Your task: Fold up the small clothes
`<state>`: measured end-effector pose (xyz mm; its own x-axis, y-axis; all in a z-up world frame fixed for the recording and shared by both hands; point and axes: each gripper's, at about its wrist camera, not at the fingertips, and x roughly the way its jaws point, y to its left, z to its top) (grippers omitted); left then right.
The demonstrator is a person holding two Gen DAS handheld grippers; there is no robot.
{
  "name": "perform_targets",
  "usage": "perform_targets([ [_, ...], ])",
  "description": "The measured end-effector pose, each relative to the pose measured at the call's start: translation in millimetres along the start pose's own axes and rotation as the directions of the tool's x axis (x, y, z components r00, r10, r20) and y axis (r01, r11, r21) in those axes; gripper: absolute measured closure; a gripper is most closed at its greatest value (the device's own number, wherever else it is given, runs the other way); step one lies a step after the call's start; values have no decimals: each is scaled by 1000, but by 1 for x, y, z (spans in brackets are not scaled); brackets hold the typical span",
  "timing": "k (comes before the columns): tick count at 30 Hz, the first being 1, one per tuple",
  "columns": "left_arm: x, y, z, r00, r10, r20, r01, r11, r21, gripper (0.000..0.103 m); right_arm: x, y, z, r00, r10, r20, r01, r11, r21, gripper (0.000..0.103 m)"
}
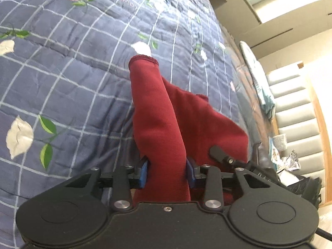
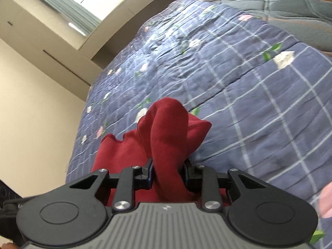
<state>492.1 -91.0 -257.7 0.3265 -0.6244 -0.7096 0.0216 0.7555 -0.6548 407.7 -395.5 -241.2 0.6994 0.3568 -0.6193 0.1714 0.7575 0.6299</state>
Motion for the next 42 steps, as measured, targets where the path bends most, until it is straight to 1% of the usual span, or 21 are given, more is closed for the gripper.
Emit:
perform_targets([
  [4,-16,5,10,1000,5,19,-5,1000,5,65,7,22,-2,998,63,-10,-63,998,14,75],
  [7,-34,12,18,999,10,44,-10,1000,0,65,14,32,-3,993,117,-15,-116,991,68,75],
  [10,-50,26,28,997,24,70,-21,999,-38,65,28,41,-8,987,155,-31,-151,983,105,75],
  [12,-58,40,31,995,41,86,-35,997,-74,64,40,49,-14,986,157,-47,-152,984,97,75],
  [14,-62,53,32,994,64,93,-54,993,-103,64,51,54,-17,988,143,-60,-137,987,88,75],
  [17,-61,71,31,992,90,89,-76,987,-144,64,59,56,-18,993,108,-48,-103,991,88,72],
  [20,-61,86,28,991,100,85,-83,980,-178,61,59,53,-16,998,58,-35,-56,996,73,62],
  [24,-58,97,25,991,107,81,-88,975,-205,57,57,48,-11,999,-24,-27,25,999,40,41],
  [26,-57,100,24,991,110,79,-91,973,-211,51,55,45,-11,999,-44,-25,45,999,23,36],
  [27,-57,102,24,991,110,76,-92,973,-213,45,55,44,-11,998,-48,-28,48,999,19,31],
  [28,-56,104,24,991,109,72,-91,972,-215,40,57,42,-11,998,-49,-38,50,999,17,29],
  [31,-52,108,23,993,106,57,-91,971,-220,36,60,38,-13,996,-69,-65,69,998,1,19],
  [33,-48,110,23,993,112,40,-101,970,-221,36,62,36,-15,993,-89,-73,89,996,-12,15],
  [35,-45,110,22,993,118,30,-108,970,-218,33,62,35,-18,991,-112,-74,110,994,-28,10],
  [36,-43,109,21,992,123,26,-114,971,-212,30,62,34,-19,989,-126,-76,124,992,-32,6],
  [40,-39,107,18,989,146,12,-141,972,-190,17,58,29,-26,983,-160,-87,158,987,-28,0],
  [41,-38,107,18,988,153,5,-149,971,-187,14,56,28,-28,981,-172,-84,170,985,-31,0],
  [42,-37,106,18,987,163,-1,-160,970,-184,9,54,27,-30,980,-182,-84,180,983,-34,0],
])
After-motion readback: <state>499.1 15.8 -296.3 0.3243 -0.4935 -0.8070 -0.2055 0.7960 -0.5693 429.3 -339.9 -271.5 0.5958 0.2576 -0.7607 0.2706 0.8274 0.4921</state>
